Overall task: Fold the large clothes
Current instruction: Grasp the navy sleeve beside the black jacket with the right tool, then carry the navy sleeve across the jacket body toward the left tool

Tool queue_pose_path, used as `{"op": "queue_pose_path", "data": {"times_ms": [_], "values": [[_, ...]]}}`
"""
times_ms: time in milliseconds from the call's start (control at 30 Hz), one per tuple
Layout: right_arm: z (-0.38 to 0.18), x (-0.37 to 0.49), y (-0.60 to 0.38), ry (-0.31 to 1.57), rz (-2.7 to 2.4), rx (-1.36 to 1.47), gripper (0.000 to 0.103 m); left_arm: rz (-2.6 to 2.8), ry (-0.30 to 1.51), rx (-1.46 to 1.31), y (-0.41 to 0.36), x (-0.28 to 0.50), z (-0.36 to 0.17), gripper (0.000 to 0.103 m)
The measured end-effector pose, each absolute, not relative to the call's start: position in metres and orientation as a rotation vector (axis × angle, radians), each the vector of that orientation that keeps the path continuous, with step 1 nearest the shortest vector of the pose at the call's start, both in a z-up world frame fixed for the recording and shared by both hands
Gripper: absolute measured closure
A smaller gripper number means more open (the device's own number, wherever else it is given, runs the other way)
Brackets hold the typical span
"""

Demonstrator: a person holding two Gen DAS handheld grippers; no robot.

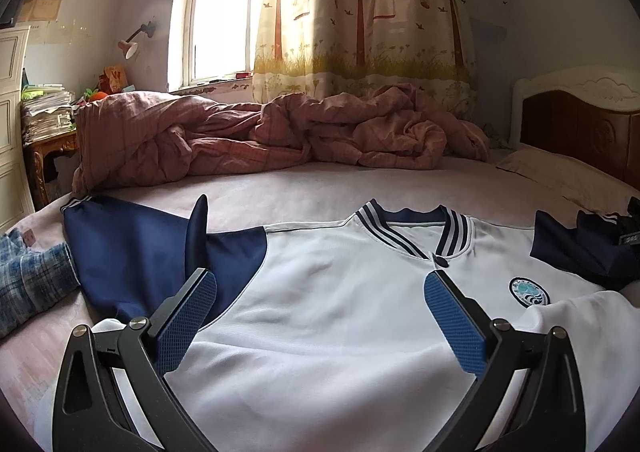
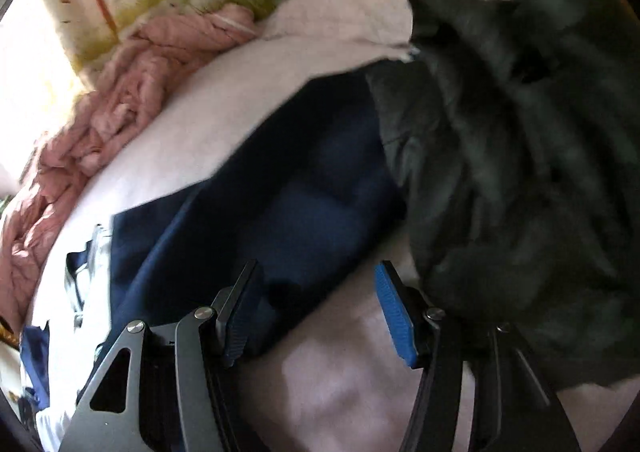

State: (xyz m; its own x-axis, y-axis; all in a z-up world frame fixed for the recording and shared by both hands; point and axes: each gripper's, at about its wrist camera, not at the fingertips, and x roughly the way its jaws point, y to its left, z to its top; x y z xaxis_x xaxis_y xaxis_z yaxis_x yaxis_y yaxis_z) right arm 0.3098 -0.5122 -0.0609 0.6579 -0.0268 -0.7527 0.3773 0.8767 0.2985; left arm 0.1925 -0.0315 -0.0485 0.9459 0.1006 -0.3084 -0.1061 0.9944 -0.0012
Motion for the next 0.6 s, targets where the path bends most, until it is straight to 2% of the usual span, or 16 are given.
{"op": "queue_pose_path", "data": {"times_ms": [133,200,267,500,600], "values": [[-0.071,0.32,-0.512,0.809,-0.281,0.472,0.046,0.104,0.315,-0.013,-0.031,0.193,-0.049,0.0],[-0.073,0.323,-0.516,0.791,-0.298,0.493,0.081,0.103,0.318,-0.012,-0.031,0.194,-0.049,0.0],[-0.068,0.321,-0.522,0.771,-0.267,0.514,0.096,0.103,0.325,-0.017,-0.029,0.195,-0.05,0.0],[0.005,0.279,-0.464,0.525,-0.047,0.347,0.097,0.108,0.307,0.001,-0.033,0.192,-0.049,0.0],[0.026,0.255,-0.418,0.505,0.141,0.313,0.097,0.113,0.284,0.025,-0.037,0.187,-0.048,0.0]]}}
